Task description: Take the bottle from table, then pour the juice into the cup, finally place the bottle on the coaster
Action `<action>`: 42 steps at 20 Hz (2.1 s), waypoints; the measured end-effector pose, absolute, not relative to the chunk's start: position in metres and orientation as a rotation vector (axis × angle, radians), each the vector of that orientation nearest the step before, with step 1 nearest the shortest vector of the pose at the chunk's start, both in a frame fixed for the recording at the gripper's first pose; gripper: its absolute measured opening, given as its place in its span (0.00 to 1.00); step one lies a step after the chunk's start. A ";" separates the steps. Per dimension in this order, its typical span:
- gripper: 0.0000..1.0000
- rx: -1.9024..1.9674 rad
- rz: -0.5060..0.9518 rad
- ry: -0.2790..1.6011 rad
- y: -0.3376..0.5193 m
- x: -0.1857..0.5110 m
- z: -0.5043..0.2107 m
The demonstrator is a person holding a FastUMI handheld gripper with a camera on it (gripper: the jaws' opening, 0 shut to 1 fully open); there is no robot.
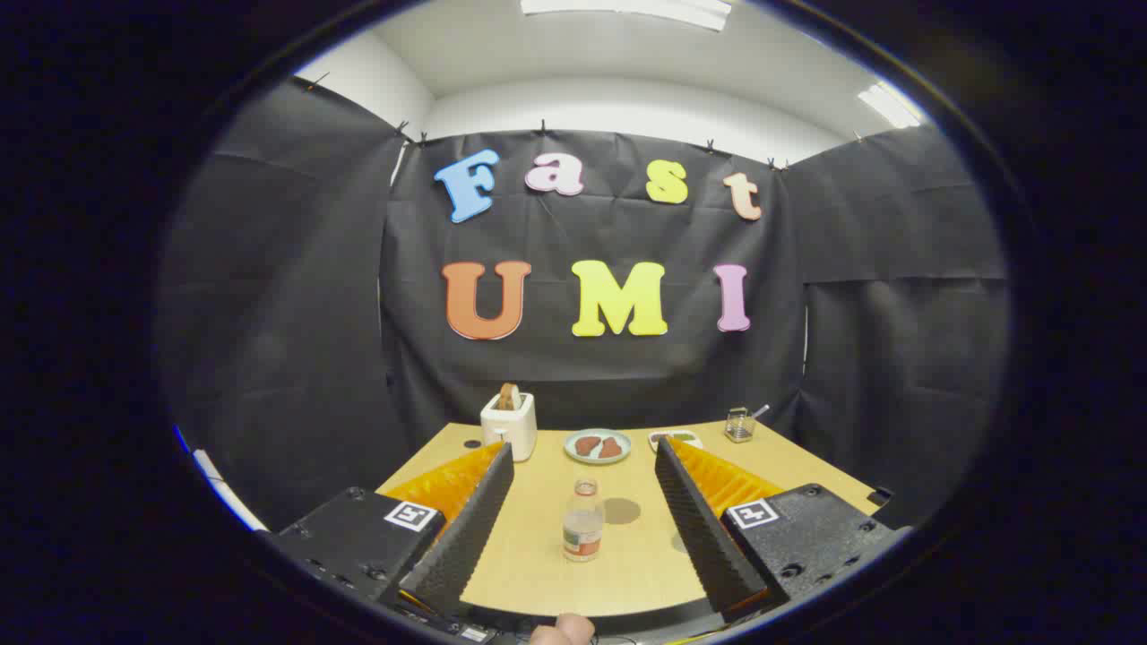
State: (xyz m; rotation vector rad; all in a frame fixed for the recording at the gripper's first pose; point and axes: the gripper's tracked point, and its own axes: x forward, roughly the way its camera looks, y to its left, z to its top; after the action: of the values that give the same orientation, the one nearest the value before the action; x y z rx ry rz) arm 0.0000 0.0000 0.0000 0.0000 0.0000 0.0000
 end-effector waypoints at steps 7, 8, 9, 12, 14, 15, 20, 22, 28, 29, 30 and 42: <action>1.00 0.013 0.006 -0.035 0.006 -0.018 0.020; 1.00 0.013 0.002 -0.035 0.005 -0.019 0.021; 1.00 0.012 0.000 -0.036 0.005 -0.020 0.022; 1.00 -0.003 -0.002 -0.042 0.010 -0.019 0.021; 1.00 -0.007 0.000 -0.038 0.014 -0.015 0.017; 1.00 -0.003 0.007 -0.036 0.017 -0.014 0.015; 1.00 0.013 0.010 -0.026 0.021 -0.002 -0.006; 1.00 0.035 0.016 -0.015 0.024 0.003 -0.020; 1.00 0.052 0.006 -0.005 0.024 0.017 -0.050; 1.00 0.047 0.005 -0.013 0.024 0.020 -0.054; 1.00 0.043 0.001 -0.021 0.024 0.023 -0.059; 1.00 -0.018 -0.006 0.004 0.038 0.072 -0.143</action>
State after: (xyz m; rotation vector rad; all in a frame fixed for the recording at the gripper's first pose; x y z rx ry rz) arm 0.0718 0.0378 -0.1428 -0.0185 0.0042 -0.0056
